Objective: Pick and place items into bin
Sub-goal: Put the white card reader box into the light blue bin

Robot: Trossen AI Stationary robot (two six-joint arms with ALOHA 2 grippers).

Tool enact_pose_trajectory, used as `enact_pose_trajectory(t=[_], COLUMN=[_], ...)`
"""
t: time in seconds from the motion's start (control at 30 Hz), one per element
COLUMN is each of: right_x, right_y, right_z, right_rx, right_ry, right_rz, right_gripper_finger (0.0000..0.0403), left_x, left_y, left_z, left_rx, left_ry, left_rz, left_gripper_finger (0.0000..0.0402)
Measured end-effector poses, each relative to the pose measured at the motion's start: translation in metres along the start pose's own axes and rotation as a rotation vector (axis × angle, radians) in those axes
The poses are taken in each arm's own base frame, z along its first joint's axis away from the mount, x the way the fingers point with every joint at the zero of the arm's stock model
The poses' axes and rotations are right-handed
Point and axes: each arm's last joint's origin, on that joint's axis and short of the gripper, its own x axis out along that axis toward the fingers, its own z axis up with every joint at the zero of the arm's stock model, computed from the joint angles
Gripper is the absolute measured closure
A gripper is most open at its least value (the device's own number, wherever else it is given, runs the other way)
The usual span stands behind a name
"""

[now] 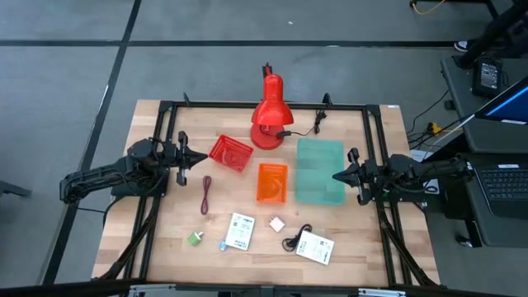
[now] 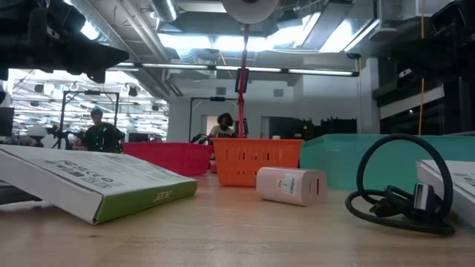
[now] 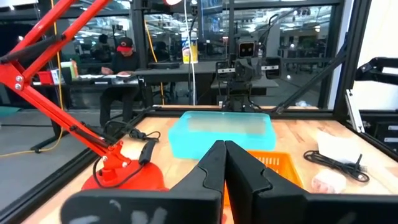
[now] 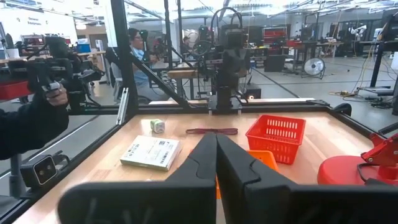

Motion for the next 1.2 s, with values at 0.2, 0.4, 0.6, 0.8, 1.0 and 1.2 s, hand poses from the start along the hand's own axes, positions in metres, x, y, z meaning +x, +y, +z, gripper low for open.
enact_pose_trajectory(t=[0.2,0.4,0.6,0.8,1.0,1.2], right_x=[0.000,0.000,0.000,0.000,0.001,0.010], right_y=[0.000,0.000,0.000,0.000,0.001,0.002], right_z=[0.000,0.000,0.000,0.001,0.014,0.020], right_rx=[-0.004,0.003,0.028,0.074,0.084,0.137], right_ry=[0.001,0.001,0.003,-0.009,-0.011,0.093], right_rz=[0.000,0.000,0.001,0.002,0.002,-0.006], right_gripper_finger=[0.0402,0.0402,0.0402,0.0402,0.0402,0.0403], left_x=[0.000,0.000,0.000,0.001,0.002,0.005], left_y=[0.000,0.000,-0.001,-0.006,-0.012,-0.013], left_z=[0.000,-0.002,-0.002,-0.001,0.002,-0.001], left_rx=[0.046,0.038,0.000,-0.009,0.005,0.002], left_ry=[0.003,0.008,0.010,0.002,-0.028,0.006], left_rz=[0.011,0.009,-0.026,-0.079,-0.124,-0.061], left_gripper_finger=[0.0398,0.0398,0.0398,0.0398,0.0398,0.0398])
